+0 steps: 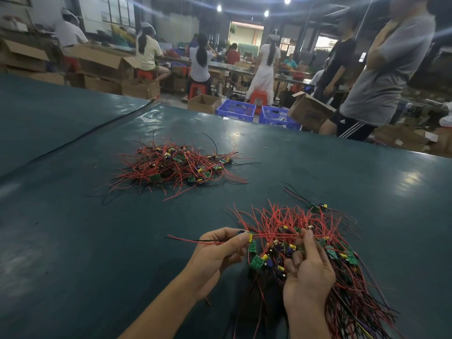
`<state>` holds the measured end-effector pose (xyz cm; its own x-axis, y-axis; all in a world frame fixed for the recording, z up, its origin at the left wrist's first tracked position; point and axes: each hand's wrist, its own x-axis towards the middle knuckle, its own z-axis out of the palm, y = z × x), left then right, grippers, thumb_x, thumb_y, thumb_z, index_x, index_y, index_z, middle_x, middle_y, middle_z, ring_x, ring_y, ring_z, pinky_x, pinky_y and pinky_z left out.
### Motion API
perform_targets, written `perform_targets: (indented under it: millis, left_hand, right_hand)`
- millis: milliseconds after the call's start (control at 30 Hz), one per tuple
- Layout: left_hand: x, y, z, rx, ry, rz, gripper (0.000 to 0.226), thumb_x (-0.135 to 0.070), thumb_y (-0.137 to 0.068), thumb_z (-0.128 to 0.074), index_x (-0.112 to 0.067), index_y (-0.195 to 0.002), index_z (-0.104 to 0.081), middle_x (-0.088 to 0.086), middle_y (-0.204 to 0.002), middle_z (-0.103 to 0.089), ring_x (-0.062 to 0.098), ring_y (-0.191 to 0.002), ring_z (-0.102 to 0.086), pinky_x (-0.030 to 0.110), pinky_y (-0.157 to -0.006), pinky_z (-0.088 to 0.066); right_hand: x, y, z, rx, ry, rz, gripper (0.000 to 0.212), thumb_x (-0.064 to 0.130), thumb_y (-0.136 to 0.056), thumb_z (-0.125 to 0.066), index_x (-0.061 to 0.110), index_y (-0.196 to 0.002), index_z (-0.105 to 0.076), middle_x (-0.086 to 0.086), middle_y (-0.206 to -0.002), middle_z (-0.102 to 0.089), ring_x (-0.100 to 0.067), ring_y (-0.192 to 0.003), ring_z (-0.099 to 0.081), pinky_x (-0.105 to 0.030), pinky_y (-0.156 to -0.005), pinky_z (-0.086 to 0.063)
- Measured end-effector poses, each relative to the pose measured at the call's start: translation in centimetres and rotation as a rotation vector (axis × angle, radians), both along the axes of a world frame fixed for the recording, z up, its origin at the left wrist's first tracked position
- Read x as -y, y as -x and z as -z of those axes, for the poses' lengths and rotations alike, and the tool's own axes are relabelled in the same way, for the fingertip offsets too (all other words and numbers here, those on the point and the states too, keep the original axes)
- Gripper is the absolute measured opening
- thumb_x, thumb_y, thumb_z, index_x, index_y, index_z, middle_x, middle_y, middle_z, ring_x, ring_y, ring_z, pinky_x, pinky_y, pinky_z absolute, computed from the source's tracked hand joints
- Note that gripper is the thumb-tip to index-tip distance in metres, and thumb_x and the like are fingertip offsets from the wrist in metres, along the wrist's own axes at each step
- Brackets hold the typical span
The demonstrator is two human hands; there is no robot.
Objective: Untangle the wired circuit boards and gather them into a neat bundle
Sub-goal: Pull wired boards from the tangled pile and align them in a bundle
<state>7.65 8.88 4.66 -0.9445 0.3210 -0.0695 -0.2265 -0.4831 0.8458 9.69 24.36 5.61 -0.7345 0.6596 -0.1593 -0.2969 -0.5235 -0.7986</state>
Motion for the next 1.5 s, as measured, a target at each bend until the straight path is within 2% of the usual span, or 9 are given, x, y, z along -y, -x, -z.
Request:
perform_targets:
  millis: [233, 333, 467, 733, 900, 1033, 1300, 1400, 1500]
  left_hand:
    - [0.4, 0.4, 0.5, 0.014, -0.001, -0.04, 0.024, -0.025, -0.061, -0.081, -0.012, -0.08, -0.077, 0.006, -0.077, -0.07, 0.01, -0.063, -0.063, 0.02, -0.059, -0.053]
    - [0.3, 0.2, 0.5, -0.033, 0.067, 0.001, 0.024, -0.026, -0.064, -0.081, -0.012, -0.083, -0.077, 0.006, -0.079, -0.069, 0.01, -0.066, -0.063, 0.02, -0.061, -0.051]
    - [0.1, 0.2, 0.4, -0.074, 0.1, 0.022, 0.021, -0.021, -0.063, -0.087, -0.011, -0.077, -0.075, 0.007, -0.075, -0.066, 0.011, -0.063, -0.06, 0.02, -0.06, -0.05]
    - [0.0, -0.1, 0.5, -0.107, 0.125, 0.071, 0.008, -0.016, -0.072, -0.081, -0.013, -0.075, -0.075, 0.005, -0.07, -0.067, 0.014, -0.064, -0.062, 0.022, -0.062, -0.052]
    - [-0.5, 0.3, 0.9, -0.12, 0.118, -0.211, 0.021, -0.024, -0.067, -0.078, -0.009, -0.081, -0.074, 0.004, -0.07, -0.068, 0.013, -0.064, -0.061, 0.021, -0.059, -0.051]
    - [-0.6, 0.3, 1.2, -0.329, 0.288, -0.242, 0.014, -0.009, -0.077, -0.075, -0.01, -0.091, -0.074, 0.003, -0.08, -0.075, 0.009, -0.071, -0.068, 0.018, -0.062, -0.05]
    - [0.1, 0.0, 2.9, -0.895, 0.761, -0.013, 0.061, -0.006, -0.084, -0.063, -0.03, -0.139, -0.05, -0.013, -0.124, -0.054, 0.006, -0.099, -0.061, 0.024, -0.083, -0.051]
    - [0.3, 0.1, 3.5, -0.992, 0.966, -0.013, 0.058, -0.005, -0.082, -0.057, -0.031, -0.134, -0.054, -0.012, -0.126, -0.053, 0.013, -0.109, -0.059, 0.035, -0.088, -0.051]
    - [0.5, 0.4, 3.5, -0.99, 0.97, -0.079, 0.035, -0.01, -0.084, -0.054, -0.02, -0.113, -0.07, -0.012, -0.109, -0.062, 0.012, -0.086, -0.063, 0.034, -0.073, -0.053]
  right_hand:
    - [2.9, 0.1, 1.2, 0.069, -0.345, -0.194, 0.021, 0.033, -0.075, -0.073, 0.016, -0.064, -0.074, 0.005, -0.055, -0.059, -0.003, -0.047, -0.045, -0.017, -0.045, -0.039]
    - [4.3, 0.1, 1.7, 0.051, -0.518, -0.258, 0.022, 0.022, -0.085, -0.07, 0.009, -0.068, -0.075, -0.018, -0.058, -0.055, -0.012, -0.061, -0.048, -0.022, -0.056, -0.043]
    - [2.5, 0.3, 1.3, 0.072, -0.342, -0.154, 0.02, 0.02, -0.088, -0.068, 0.023, -0.072, -0.08, -0.003, -0.055, -0.062, -0.006, -0.052, -0.05, -0.017, -0.046, -0.042]
    - [-0.7, 0.1, 0.0, 0.001, -0.061, -0.021, 0.019, 0.022, -0.094, -0.06, 0.013, -0.081, -0.07, 0.006, -0.067, -0.062, -0.001, -0.038, -0.032, -0.015, -0.033, -0.027]
    - [1.8, 0.0, 1.1, 0.093, -0.431, -0.225, 0.027, 0.033, -0.087, -0.067, 0.012, -0.071, -0.074, 0.003, -0.053, -0.06, -0.004, -0.04, -0.042, -0.018, -0.037, -0.035]
    - [3.8, -0.4, 1.6, 0.004, -0.771, -0.292, 0.021, 0.019, -0.089, -0.067, 0.027, -0.072, -0.077, 0.007, -0.066, -0.072, -0.001, -0.059, -0.063, -0.014, -0.056, -0.048]
    - [2.8, -0.3, 1.4, 0.079, -0.709, -0.177, 0.011, 0.02, -0.09, -0.065, 0.02, -0.086, -0.075, 0.003, -0.078, -0.074, -0.005, -0.074, -0.069, -0.014, -0.065, -0.052]
    - [2.0, -0.4, 1.8, 0.161, -0.939, -0.151, 0.017, 0.025, -0.09, -0.066, 0.013, -0.097, -0.076, 0.001, -0.08, -0.069, -0.003, -0.075, -0.064, -0.011, -0.065, -0.048]
    - [1.6, -0.9, 1.7, 0.219, -1.235, -0.061, 0.022, 0.026, -0.088, -0.068, 0.013, -0.104, -0.076, 0.005, -0.077, -0.057, -0.003, -0.072, -0.056, -0.012, -0.061, -0.042]
